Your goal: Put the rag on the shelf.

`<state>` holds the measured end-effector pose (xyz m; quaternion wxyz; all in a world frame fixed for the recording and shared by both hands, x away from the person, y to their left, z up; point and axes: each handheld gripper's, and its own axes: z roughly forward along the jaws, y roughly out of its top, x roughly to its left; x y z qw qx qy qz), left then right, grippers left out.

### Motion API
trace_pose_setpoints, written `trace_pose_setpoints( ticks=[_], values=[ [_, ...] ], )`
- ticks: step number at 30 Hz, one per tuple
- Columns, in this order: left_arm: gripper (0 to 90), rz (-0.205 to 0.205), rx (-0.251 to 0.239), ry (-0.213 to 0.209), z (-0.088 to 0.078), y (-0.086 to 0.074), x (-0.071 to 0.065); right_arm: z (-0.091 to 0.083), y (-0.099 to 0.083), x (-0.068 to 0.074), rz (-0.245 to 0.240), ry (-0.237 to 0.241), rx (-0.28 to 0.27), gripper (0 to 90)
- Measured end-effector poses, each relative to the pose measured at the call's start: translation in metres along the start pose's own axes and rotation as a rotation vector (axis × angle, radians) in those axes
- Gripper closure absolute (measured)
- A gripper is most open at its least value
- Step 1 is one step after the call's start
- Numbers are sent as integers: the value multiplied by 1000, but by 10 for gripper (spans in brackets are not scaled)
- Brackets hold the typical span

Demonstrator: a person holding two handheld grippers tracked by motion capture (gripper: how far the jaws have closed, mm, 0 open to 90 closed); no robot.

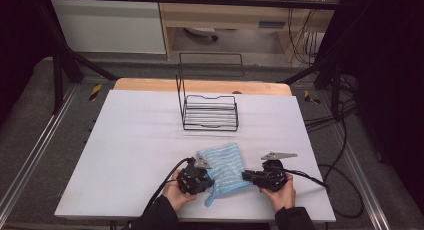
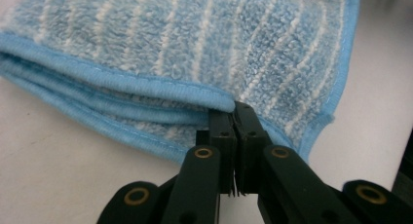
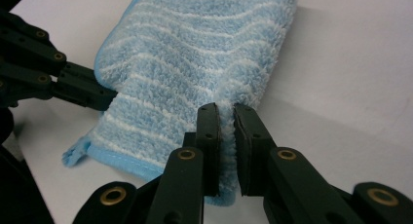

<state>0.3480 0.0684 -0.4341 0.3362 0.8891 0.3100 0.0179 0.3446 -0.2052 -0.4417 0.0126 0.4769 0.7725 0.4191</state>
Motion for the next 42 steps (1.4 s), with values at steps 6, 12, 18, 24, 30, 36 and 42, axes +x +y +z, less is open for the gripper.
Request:
trace_pose_setpoints(
  ticks=[6,12,18,24,30,36,42],
  values=[
    [879,38,32,-26,-9,-3,7,-1,-12,17,2,-19,-24,787],
    [876,38,46,-43,-18,-8,18,3,-17,24,-27,-31,-26,693],
    [813,24,4,-62,-23,-14,18,0,-10,18,-101,-34,-84,515],
    [577,9,-95,-11,-46,-16,27,0,-3,6,-126,-3,-121,297],
    [402,-19,-142,48,-53,-15,37,1,2,-5,-151,2,-140,146],
    [266,-39,-157,83,-50,-10,42,-1,4,-11,-147,-1,-136,64],
    [151,-94,-177,116,-48,7,54,-2,4,-12,-154,-5,-136,33]
  ],
)
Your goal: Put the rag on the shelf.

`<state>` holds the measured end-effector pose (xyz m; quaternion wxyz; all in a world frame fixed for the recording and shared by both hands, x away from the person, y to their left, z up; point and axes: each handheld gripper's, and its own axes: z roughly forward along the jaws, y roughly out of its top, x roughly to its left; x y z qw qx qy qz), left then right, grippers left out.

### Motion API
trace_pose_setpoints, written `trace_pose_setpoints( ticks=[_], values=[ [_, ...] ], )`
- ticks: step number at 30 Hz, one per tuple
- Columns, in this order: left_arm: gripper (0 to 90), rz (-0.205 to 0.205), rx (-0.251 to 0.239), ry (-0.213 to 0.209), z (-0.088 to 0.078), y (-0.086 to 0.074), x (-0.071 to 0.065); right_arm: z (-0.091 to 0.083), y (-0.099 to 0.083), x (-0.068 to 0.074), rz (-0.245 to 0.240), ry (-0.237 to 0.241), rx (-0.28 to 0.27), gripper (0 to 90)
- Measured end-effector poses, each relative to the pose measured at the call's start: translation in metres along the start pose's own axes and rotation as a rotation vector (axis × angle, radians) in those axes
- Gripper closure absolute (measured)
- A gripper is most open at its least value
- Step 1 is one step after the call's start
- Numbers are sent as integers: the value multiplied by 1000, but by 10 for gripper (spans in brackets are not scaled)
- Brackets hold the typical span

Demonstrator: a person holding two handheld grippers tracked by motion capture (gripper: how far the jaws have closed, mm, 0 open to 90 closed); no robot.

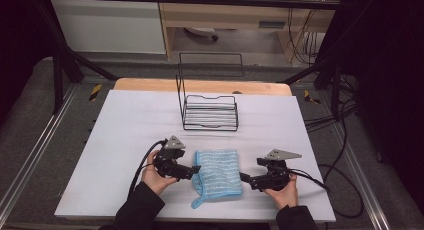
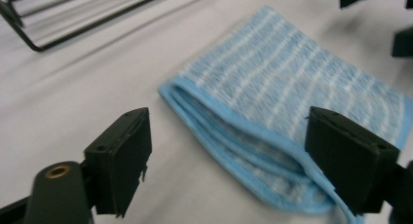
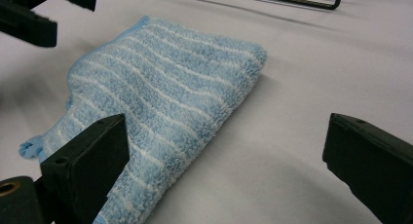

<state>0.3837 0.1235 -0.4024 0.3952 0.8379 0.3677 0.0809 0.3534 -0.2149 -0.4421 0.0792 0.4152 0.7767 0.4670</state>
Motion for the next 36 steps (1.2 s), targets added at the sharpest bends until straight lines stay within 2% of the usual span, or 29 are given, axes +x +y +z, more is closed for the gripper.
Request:
trace_pose_setpoints(
  ticks=[7,12,21,24,25,29,36],
  values=[
    [114,-36,-33,50,12,24,5,-1,-1,1,-1,-1,3,22],
    [134,-72,-25,67,25,26,12,0,-2,1,-9,0,12,22],
    [383,-166,19,60,52,6,27,2,-2,2,-1,6,26,41],
    [450,-163,33,62,54,4,29,2,-2,2,-2,8,30,46],
    [466,-164,43,46,55,3,30,2,-2,1,-4,8,33,47],
    [548,-162,49,34,58,3,29,3,-2,1,-8,13,41,56],
    [628,-167,52,26,61,3,28,4,0,-1,-12,20,47,69]
  ],
)
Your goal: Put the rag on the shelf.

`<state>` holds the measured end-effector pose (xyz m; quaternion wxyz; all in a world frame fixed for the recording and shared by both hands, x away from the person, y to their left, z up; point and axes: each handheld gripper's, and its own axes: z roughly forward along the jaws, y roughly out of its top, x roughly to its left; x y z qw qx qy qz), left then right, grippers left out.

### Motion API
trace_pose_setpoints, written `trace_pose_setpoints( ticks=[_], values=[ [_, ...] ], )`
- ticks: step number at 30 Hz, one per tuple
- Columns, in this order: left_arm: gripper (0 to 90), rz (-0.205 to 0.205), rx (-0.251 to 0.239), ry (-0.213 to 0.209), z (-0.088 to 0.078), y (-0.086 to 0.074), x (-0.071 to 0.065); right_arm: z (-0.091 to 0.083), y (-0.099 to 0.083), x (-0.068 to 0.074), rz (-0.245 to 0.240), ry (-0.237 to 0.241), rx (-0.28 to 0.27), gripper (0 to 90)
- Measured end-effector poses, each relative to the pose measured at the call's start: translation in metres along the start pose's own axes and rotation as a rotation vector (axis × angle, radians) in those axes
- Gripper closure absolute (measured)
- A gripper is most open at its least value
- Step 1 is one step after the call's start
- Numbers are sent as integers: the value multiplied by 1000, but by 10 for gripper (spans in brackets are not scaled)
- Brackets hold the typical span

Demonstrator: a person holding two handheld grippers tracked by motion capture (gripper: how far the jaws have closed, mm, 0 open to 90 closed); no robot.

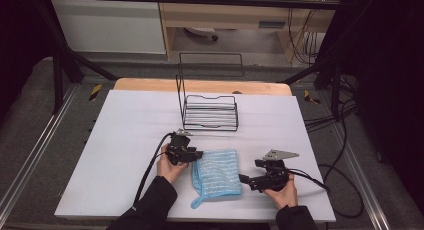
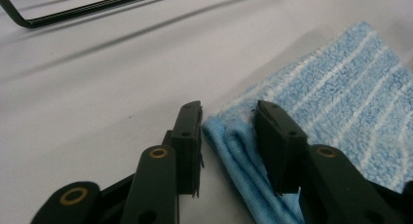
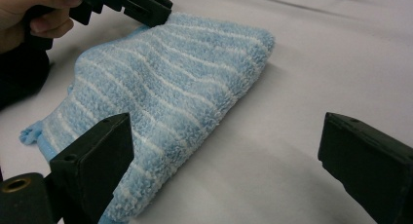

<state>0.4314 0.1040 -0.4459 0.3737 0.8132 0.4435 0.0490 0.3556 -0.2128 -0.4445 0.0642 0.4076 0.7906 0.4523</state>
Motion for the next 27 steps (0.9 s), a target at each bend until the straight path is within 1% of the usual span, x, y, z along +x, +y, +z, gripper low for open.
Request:
trace_pose_setpoints(
  ticks=[6,8,11,15,17,21,24,25,27],
  values=[
    [699,2,3,-1,1,0,-2,2,6,-3,14,6,-15,83],
    [725,3,1,-1,1,-1,-3,3,11,-4,7,-6,-16,90],
    [747,9,-6,13,2,-2,-4,7,20,-4,-5,-12,-31,127],
    [757,16,-14,24,2,-3,-6,17,34,-6,-15,-24,-27,200],
    [759,20,-16,28,3,-3,-6,23,40,-7,-5,-27,-30,246],
    [760,28,-17,27,3,-3,-6,39,50,-11,12,-44,-11,339],
    [760,37,-14,25,2,-4,-6,50,53,-16,22,-53,-1,415],
    [760,38,-14,24,2,-4,-6,52,53,-18,30,-63,7,437],
    [760,41,-15,23,2,-4,-6,55,52,-20,20,-84,26,479]
  ],
)
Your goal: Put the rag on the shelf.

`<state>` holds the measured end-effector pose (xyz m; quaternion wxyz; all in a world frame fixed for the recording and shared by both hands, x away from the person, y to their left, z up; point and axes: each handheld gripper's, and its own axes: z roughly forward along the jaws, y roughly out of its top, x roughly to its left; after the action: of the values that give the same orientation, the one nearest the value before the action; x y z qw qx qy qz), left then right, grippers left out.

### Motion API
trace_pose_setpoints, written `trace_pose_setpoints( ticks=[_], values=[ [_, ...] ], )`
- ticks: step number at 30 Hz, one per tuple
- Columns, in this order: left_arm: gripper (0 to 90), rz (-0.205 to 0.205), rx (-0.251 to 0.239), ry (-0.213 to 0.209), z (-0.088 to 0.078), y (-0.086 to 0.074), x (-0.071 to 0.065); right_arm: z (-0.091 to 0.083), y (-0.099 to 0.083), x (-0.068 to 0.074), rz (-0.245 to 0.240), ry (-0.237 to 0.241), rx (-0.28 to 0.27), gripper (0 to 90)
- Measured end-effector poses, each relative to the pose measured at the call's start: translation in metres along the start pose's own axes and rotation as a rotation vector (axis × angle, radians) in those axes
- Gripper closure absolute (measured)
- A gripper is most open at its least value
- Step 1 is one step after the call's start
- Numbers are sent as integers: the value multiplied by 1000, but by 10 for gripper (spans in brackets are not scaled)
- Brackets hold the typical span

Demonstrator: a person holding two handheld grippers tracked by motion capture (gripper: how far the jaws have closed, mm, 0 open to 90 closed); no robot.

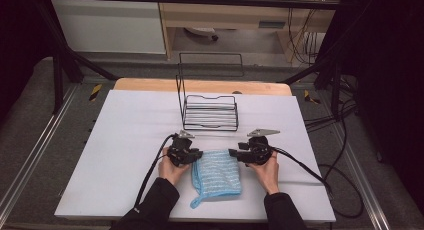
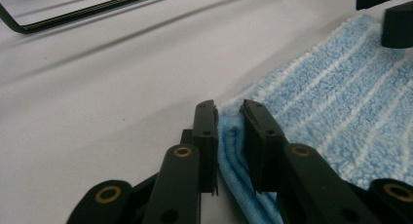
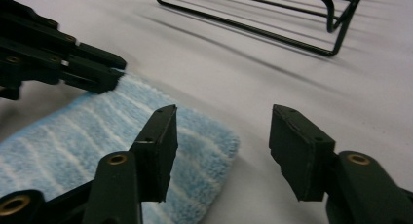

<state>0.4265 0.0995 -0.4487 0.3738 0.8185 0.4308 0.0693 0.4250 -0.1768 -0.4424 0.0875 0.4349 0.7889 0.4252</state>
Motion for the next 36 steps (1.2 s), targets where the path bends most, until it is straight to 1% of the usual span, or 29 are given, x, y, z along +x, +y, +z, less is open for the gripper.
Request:
trace_pose_setpoints(
  ticks=[2,3,6,11,16,21,22,26,29,33,36],
  values=[
    [759,1,-1,-1,0,0,0,2,-2,-1,-14,-12,18,512],
    [759,1,-1,-1,0,0,0,3,-3,-1,-17,-11,21,535],
    [759,4,-7,-1,0,-1,0,5,-4,-1,-5,-3,37,579],
    [758,2,-14,-12,0,-2,2,9,-6,-1,-1,10,50,641],
    [759,6,-15,-17,0,-2,2,12,-7,1,20,38,65,721],
    [769,-4,-17,-22,0,-2,3,12,-7,1,50,55,74,773],
    [774,-8,-17,-26,-1,-2,3,12,-7,1,50,57,76,784],
    [789,-37,-34,-48,-3,-3,7,10,-6,1,60,58,73,804],
    [796,-58,-51,-69,-7,-3,9,7,-4,2,61,59,59,810],
    [798,-64,-82,-84,-14,-3,8,-1,-1,4,71,72,29,811],
    [798,-59,-114,-91,-21,-2,6,-8,0,6,69,79,-2,812]
  ],
)
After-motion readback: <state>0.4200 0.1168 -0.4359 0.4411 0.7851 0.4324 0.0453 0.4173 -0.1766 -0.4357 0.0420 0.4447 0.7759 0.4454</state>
